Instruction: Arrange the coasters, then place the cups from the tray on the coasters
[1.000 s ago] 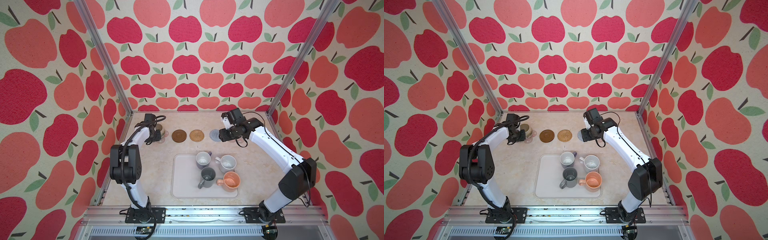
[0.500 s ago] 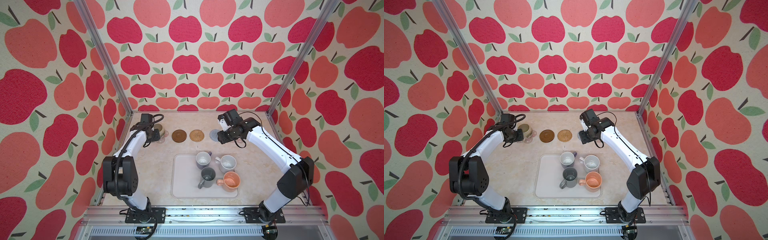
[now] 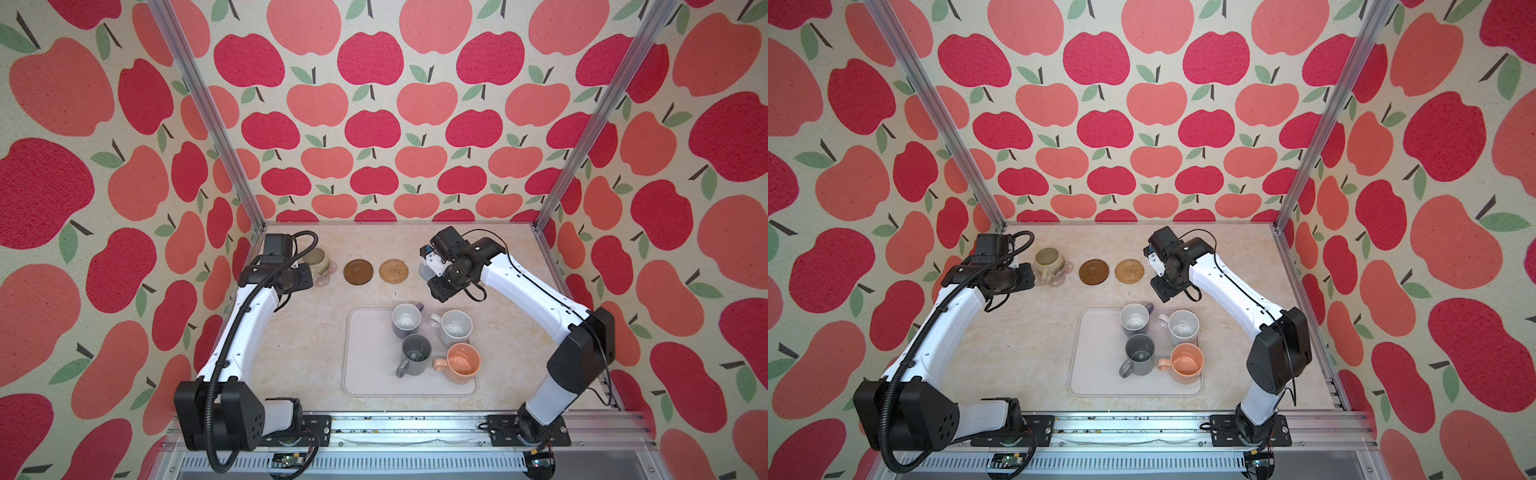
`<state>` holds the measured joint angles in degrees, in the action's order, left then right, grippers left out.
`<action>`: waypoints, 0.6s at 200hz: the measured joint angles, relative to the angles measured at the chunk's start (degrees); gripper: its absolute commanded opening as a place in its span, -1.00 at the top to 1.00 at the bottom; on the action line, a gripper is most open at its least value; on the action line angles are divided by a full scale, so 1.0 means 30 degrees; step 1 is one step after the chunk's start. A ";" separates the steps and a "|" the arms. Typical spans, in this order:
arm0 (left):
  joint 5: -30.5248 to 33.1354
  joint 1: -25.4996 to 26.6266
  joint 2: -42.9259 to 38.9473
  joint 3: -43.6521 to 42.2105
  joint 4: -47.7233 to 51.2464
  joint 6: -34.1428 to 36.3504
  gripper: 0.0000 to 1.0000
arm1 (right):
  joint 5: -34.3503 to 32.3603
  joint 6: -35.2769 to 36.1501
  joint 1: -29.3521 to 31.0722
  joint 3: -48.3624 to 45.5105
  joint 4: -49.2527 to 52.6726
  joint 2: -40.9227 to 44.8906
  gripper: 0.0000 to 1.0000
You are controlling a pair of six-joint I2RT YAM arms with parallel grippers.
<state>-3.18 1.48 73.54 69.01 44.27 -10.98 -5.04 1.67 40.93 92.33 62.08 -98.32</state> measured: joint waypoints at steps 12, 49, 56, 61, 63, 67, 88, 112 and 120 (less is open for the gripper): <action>-0.0109 0.0058 -0.0364 0.0000 0.0270 -0.0007 0.25 | 0.0022 0.0495 0.0321 0.0153 0.0503 -0.0525 -0.05; -0.0182 0.0219 -0.1268 -0.0029 0.1071 -0.0015 0.26 | 0.0401 0.1785 0.1078 0.0168 0.1647 -0.2047 -0.04; -0.0182 0.0219 -0.1428 -0.0051 0.1209 -0.0022 0.25 | 0.0444 0.1953 0.1158 0.0168 0.1785 -0.2193 -0.04; -0.0182 0.0219 -0.1574 -0.0095 0.1297 -0.0022 0.26 | 0.0452 0.2047 0.1239 0.0168 0.1865 -0.2266 -0.03; -0.0175 0.0219 -0.1625 -0.0117 0.1319 -0.0022 0.26 | 0.0452 0.2084 0.1231 0.0168 0.1916 -0.2288 -0.03; -0.0175 0.0219 -0.1712 -0.0160 0.1362 -0.0022 0.26 | 0.0503 0.2149 0.1275 0.0168 0.1989 -0.2331 -0.03; -0.0160 0.0219 -0.2164 -0.0306 0.1705 -0.0022 0.26 | 0.0554 0.2492 0.1355 0.0291 0.2368 -0.2616 -0.03; -0.0109 0.0219 -0.2448 -0.0401 0.1916 -0.0022 0.26 | 0.0568 0.2849 0.1355 0.0291 0.2506 -0.2965 -0.05; -0.0102 0.0219 -0.2499 -0.0430 0.2018 -0.0022 0.26 | 0.0561 0.2951 0.1355 0.0291 0.2506 -0.3060 -0.05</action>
<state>-3.49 2.13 66.04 67.72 50.33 -11.05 -3.36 10.52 44.99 93.21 69.60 -107.50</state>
